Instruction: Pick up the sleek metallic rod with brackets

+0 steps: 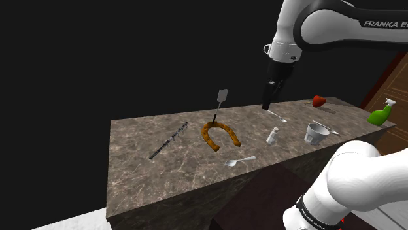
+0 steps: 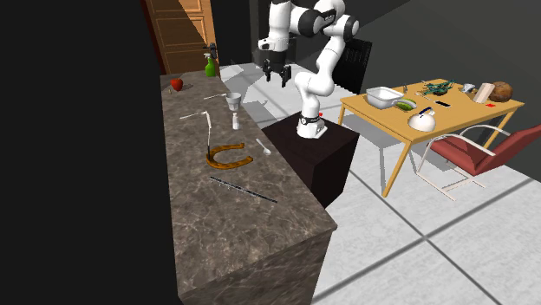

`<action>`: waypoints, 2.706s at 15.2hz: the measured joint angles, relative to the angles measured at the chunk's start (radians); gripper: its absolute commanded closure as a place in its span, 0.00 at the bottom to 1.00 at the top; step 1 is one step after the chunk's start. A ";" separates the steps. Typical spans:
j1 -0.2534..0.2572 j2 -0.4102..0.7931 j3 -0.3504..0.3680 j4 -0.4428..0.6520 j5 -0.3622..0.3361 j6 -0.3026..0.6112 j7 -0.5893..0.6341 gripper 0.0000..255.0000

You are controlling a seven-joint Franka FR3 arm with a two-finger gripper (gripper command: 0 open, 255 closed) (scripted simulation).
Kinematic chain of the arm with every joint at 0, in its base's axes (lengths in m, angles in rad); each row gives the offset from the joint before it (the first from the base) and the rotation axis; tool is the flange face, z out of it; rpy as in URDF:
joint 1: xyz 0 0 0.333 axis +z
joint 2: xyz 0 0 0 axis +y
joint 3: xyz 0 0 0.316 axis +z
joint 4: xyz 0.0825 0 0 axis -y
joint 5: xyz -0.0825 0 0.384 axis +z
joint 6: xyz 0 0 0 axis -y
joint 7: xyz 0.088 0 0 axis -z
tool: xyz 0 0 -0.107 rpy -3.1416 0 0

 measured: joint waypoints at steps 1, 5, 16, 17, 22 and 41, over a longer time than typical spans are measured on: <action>0.000 0.000 0.000 0.000 0.000 0.000 0.000 0.00; -0.007 0.051 0.062 -0.027 0.050 0.077 0.134 0.00; -0.057 0.340 0.269 -0.037 0.154 0.394 0.604 0.00; -0.062 0.375 0.288 -0.030 0.156 0.425 0.651 0.00; -0.102 0.577 0.364 0.059 0.119 0.546 0.881 0.00; -0.014 1.355 0.267 0.674 -0.182 0.709 1.653 0.00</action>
